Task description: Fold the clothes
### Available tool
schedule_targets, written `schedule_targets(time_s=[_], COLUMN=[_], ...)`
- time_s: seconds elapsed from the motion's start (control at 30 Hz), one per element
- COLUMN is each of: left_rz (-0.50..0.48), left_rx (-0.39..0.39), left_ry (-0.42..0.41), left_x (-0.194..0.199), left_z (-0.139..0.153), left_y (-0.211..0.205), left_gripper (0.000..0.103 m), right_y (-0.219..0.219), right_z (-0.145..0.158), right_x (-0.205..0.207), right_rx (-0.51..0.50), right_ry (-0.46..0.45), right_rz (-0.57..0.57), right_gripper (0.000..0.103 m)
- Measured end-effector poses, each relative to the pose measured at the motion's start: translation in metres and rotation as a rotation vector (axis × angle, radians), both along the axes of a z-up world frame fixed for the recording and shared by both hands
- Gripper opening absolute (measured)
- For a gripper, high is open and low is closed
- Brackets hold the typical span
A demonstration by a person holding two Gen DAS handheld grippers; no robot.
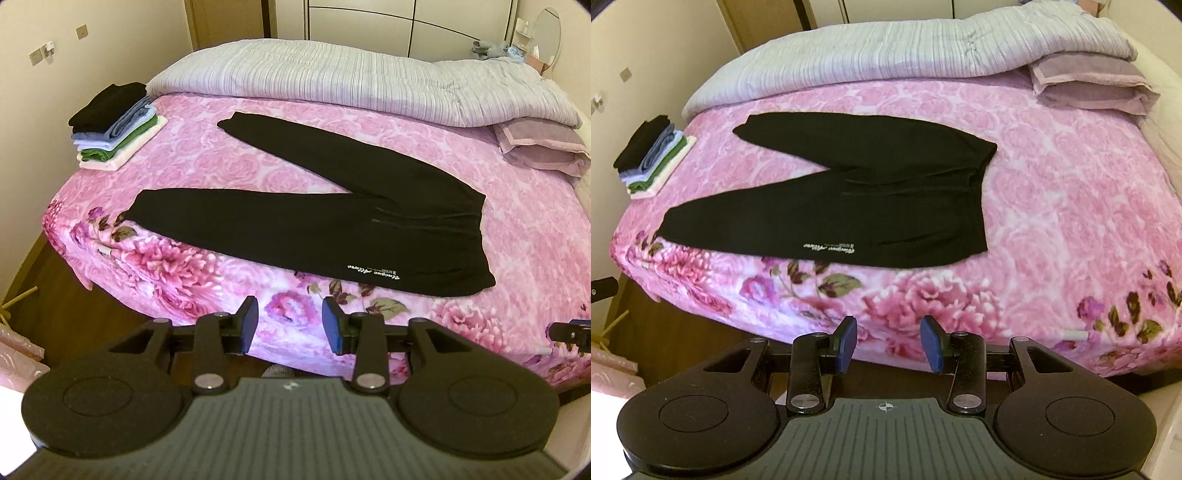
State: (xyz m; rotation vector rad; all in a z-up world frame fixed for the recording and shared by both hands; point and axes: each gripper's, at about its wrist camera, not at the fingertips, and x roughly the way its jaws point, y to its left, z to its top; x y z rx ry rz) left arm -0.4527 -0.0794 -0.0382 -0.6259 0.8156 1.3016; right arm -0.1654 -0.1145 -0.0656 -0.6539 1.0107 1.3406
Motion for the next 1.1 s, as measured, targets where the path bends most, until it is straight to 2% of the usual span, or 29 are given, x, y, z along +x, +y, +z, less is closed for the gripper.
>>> schedule_targets(time_s=[0.4,0.7,1.1], left_rz=[0.046,0.085,0.113], left_rx=[0.008,0.007,0.000], left_ry=[0.017,0.033,0.043], left_x=[-0.010,-0.019,-0.021], left_z=[0.001,0.002,0.001], left_y=[-0.012,-0.013,-0.003], left_gripper=[0.034,0.035,0.035], right_y=[-0.006,0.004,0.020], right_z=[0.012,0.008,0.002], right_x=[-0.024,-0.030,-0.028], right_rx=[0.049,0.058,0.048], right_ry=[-0.097,-0.083,-0.066], right_rz=[0.108,0.168,0.187], right_gripper=[0.044,0.048,0.050])
